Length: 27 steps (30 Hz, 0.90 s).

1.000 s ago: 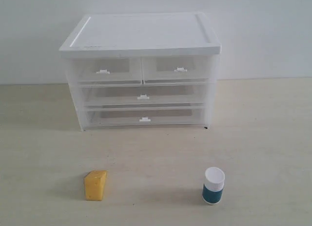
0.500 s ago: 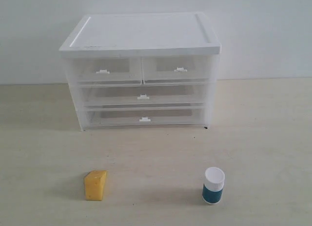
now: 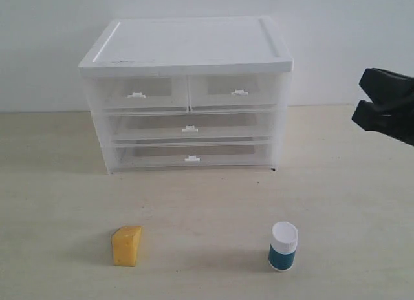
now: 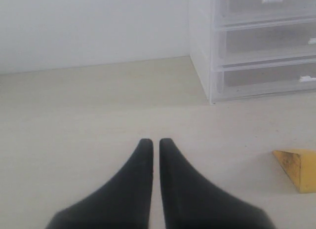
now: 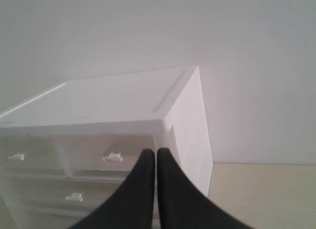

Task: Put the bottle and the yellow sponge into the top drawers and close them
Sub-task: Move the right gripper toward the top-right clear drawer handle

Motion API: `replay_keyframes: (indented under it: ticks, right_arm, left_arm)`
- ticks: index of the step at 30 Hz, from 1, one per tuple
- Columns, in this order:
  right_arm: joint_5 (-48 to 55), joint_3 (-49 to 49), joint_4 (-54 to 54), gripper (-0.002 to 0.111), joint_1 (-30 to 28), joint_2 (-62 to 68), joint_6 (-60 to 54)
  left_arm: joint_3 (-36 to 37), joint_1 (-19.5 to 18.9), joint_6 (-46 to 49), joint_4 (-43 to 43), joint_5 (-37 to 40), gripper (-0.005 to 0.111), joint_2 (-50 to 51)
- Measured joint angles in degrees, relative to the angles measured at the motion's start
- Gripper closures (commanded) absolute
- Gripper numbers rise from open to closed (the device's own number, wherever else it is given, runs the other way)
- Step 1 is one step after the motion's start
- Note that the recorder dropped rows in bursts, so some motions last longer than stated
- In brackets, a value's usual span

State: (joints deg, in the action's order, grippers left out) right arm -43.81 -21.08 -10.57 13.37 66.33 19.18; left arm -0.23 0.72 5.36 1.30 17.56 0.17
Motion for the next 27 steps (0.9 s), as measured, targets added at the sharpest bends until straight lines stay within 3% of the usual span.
replay_keyframes:
  ticks: [11,17,27]
  right_arm:
    - [-16.79,1.14,22.92,0.108,15.10,13.98,-13.85]
    - [-24.92,1.03,26.06,0.108,19.88,23.49,-5.86]
    - [-25.04,-5.31,24.81,0.108,20.35,37.03,3.54]
  left_arm:
    - [0.00,0.00,0.00,0.00,0.00,0.103,0.00]
    - [0.00,0.00,0.00,0.00,0.00,0.103,0.00]
    - [0.00,0.00,0.00,0.00,0.00,0.103,0.00]
